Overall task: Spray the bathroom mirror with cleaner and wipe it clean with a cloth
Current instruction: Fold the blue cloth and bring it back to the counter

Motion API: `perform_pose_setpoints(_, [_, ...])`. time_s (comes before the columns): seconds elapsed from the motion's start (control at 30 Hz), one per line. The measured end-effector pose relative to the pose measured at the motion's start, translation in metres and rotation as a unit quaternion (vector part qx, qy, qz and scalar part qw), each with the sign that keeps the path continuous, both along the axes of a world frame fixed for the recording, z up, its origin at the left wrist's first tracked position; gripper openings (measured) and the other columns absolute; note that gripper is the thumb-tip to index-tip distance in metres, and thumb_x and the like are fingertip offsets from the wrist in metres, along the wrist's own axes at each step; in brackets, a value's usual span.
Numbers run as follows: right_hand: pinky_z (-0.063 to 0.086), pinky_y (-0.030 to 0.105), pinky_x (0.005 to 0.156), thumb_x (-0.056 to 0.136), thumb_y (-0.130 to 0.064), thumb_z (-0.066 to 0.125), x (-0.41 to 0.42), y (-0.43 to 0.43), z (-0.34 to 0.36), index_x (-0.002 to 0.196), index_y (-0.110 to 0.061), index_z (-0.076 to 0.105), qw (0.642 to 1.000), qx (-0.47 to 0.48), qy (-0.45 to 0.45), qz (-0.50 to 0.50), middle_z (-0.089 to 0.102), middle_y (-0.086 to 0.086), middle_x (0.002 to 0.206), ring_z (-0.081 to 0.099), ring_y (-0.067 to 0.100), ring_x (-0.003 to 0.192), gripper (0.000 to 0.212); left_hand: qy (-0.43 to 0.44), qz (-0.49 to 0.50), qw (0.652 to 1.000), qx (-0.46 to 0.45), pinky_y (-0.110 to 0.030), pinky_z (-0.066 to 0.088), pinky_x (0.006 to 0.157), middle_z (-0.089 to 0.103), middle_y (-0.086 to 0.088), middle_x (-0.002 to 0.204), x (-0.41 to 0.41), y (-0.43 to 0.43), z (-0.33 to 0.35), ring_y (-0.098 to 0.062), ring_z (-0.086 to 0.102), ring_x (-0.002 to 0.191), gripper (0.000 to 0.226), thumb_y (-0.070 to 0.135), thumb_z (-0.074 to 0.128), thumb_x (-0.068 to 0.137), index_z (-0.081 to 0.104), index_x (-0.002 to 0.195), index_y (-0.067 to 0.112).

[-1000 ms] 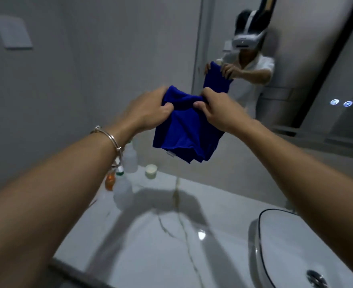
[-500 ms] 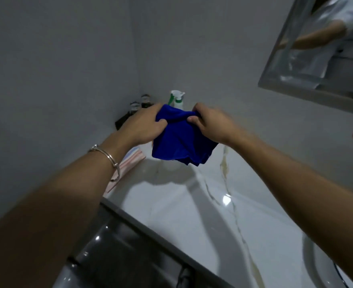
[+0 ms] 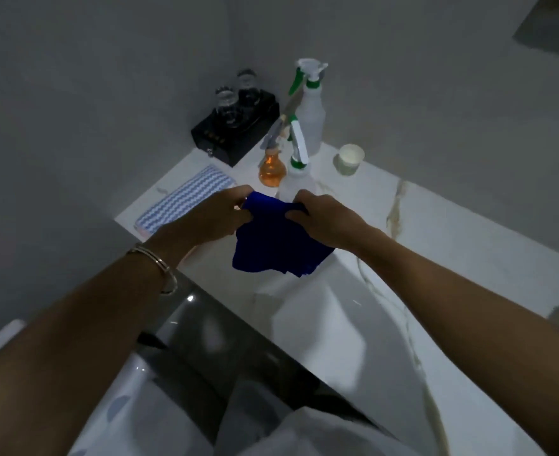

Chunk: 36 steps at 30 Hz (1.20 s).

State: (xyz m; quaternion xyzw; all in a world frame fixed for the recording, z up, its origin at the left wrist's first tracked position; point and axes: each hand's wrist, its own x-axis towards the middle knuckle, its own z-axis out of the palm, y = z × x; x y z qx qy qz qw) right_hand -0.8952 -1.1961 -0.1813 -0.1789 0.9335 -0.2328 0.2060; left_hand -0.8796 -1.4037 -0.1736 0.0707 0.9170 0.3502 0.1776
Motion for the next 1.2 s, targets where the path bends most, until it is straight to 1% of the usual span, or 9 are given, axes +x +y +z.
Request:
perform_pose_setpoints(0.07, [0.047,0.03,0.074,0.101,-0.036,0.036,0.0,-0.004,-0.014,0.117,-0.015,0.048,1.0,-0.006,-0.012,0.001,0.058,0.01,0.11,0.054,0.02,0.087,0.029,-0.017,0.007,1.0,-0.012,-0.033,0.051,0.071,0.062,-0.01,0.103,-0.002,-0.005,-0.012,-0.025,0.061,0.089,0.022,0.007,0.05,0.091,0.054,0.113,0.012])
perform_pose_setpoints(0.17, [0.04,0.03,0.072,0.101,-0.036,0.038,0.001,-0.011,-0.031,0.11,-0.013,0.048,1.0,-0.006,-0.019,0.004,0.058,0.01,0.105,0.051,0.021,0.084,0.027,-0.058,0.013,0.998,-0.035,-0.036,0.052,0.079,0.06,-0.007,0.111,-0.006,-0.01,-0.026,-0.023,0.06,0.095,0.031,0.008,0.052,0.091,0.051,0.122,0.013])
perform_pose_setpoints(0.33, [0.049,0.038,0.075,0.1,-0.037,0.04,0.005,-0.032,-0.06,0.103,-0.011,0.049,0.996,-0.028,-0.08,-0.002,0.06,0.012,0.101,0.057,0.026,0.086,0.027,-0.161,-0.012,0.986,-0.04,-0.038,0.055,0.079,0.06,-0.004,0.105,-0.013,-0.03,-0.043,-0.022,0.06,0.093,0.024,0.006,0.05,0.09,0.052,0.111,0.017])
perform_pose_setpoints(0.57, [0.036,0.021,0.06,0.099,-0.041,0.043,0.002,-0.086,-0.096,0.096,-0.016,0.051,0.981,-0.052,-0.182,-0.031,0.052,-0.005,0.081,0.051,0.012,0.076,0.026,-0.294,-0.033,0.954,-0.056,-0.043,0.055,0.082,0.06,-0.008,0.107,-0.043,-0.087,-0.079,-0.027,0.063,0.094,0.025,0.008,0.047,0.092,0.047,0.116,0.018])
perform_pose_setpoints(0.7, [0.042,0.031,0.073,0.1,-0.029,0.043,-0.012,-0.1,-0.128,0.114,-0.006,0.052,0.977,-0.034,-0.19,-0.087,0.061,0.013,0.1,0.056,0.026,0.091,0.029,-0.208,-0.082,0.964,-0.147,-0.028,0.044,0.081,0.053,-0.011,0.124,-0.063,-0.093,-0.123,-0.023,0.054,0.105,0.039,0.016,0.047,0.095,0.04,0.133,0.013])
perform_pose_setpoints(0.83, [0.036,0.024,0.081,0.099,-0.012,0.042,-0.024,-0.098,-0.139,0.129,-0.005,0.047,0.97,-0.039,-0.156,-0.183,0.058,0.016,0.121,0.054,0.027,0.105,0.031,-0.099,-0.072,0.986,-0.11,-0.029,0.044,0.082,0.055,-0.014,0.123,-0.075,-0.075,-0.143,-0.025,0.055,0.1,0.044,0.011,0.041,0.097,0.035,0.141,0.01])
perform_pose_setpoints(0.93, [0.035,0.024,0.082,0.099,-0.018,0.045,-0.029,-0.088,-0.137,0.126,-0.007,0.052,0.968,-0.024,-0.142,-0.204,0.057,0.012,0.122,0.053,0.025,0.107,0.03,-0.094,-0.089,0.984,-0.122,-0.032,0.029,0.106,0.036,-0.011,0.146,-0.09,-0.064,-0.141,-0.025,0.038,0.13,0.05,0.018,0.042,0.098,0.026,0.146,0.014])
perform_pose_setpoints(1.07, [0.044,0.034,0.091,0.098,-0.029,0.046,-0.023,-0.074,-0.133,0.13,-0.01,0.05,0.966,0.009,-0.14,-0.217,0.056,0.012,0.125,0.053,0.027,0.109,0.037,-0.086,-0.165,0.97,-0.155,-0.033,0.014,0.114,0.019,-0.006,0.156,-0.1,-0.051,-0.137,-0.021,0.019,0.142,0.056,0.029,0.04,0.099,0.018,0.149,0.019])
perform_pose_setpoints(1.2, [0.04,0.037,0.101,0.098,-0.038,0.043,-0.016,-0.065,-0.12,0.143,-0.016,0.037,0.965,0.036,-0.137,-0.221,0.046,0.01,0.138,0.047,0.027,0.123,0.05,-0.094,-0.225,0.948,-0.206,-0.036,0.005,0.116,0.003,-0.004,0.159,-0.098,-0.032,-0.131,-0.02,0.004,0.145,0.061,0.04,0.035,0.099,0.008,0.15,0.022])
